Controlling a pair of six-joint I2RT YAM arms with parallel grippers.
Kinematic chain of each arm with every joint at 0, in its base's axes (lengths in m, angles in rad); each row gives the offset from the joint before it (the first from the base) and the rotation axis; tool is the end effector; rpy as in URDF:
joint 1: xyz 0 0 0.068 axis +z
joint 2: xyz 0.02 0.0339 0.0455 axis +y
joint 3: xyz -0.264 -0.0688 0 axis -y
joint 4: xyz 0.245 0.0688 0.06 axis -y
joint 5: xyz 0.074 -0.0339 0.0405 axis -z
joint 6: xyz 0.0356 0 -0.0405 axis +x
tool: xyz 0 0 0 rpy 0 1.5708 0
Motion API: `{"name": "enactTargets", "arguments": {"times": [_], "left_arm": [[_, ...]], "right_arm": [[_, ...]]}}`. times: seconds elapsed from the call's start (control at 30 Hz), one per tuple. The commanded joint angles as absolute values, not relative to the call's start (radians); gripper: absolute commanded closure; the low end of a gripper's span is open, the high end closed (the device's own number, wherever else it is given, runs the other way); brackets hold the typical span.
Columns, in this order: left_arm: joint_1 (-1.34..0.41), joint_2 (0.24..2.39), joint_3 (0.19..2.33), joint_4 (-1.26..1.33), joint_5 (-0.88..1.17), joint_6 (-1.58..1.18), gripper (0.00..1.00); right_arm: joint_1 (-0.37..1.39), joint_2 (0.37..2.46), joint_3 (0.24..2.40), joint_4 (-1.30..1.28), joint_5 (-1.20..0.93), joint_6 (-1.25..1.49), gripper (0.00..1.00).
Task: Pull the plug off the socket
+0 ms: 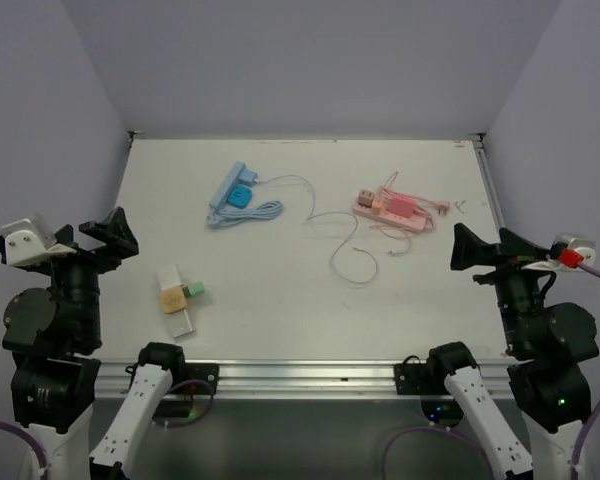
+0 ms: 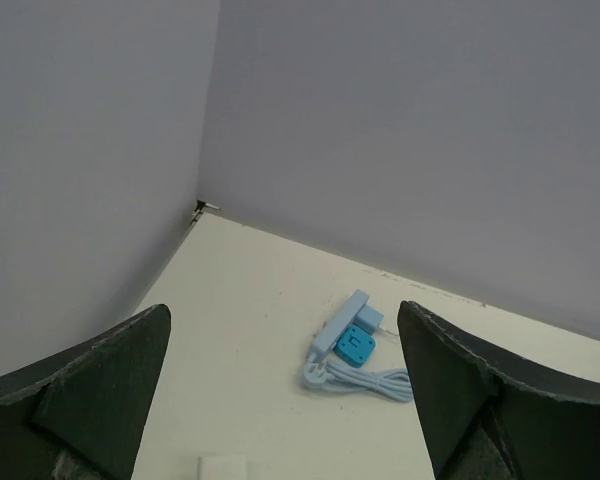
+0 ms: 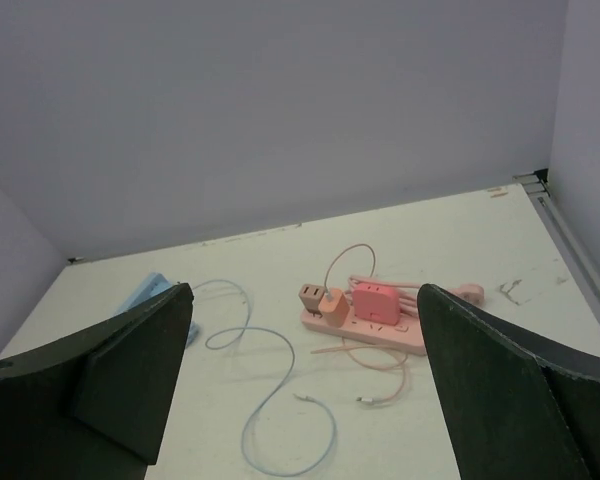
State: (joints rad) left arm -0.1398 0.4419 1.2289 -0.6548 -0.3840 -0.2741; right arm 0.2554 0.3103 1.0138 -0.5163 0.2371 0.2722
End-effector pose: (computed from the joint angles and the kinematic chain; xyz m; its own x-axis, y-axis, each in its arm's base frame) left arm 0.0196 0.0107 0.4564 0.1902 -0.2802 -0.9409 -0.1943 0.9287 -0.3159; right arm 0.0247 -0.0022 0.4186 0.1675 0.3138 -0.9346 -0.0699 0.9494 0.3063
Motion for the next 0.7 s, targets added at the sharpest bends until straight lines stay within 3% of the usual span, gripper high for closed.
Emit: {"name": "enactTargets", "arguments": {"times": [0.0,0.67], "left_arm": [[-0.144,0.465,1.216,-0.667,-0.362,-0.29,0.0],[-0.144,0.704,1.031,-0.785,-0.334,-0.41,0.01]], "right_arm": [[0.258,0.337,1.012,-0.499,0.195,0.288,0.01],[0.259,0.41,0.905,-0.534,0.112,0.393,0.01]]}}
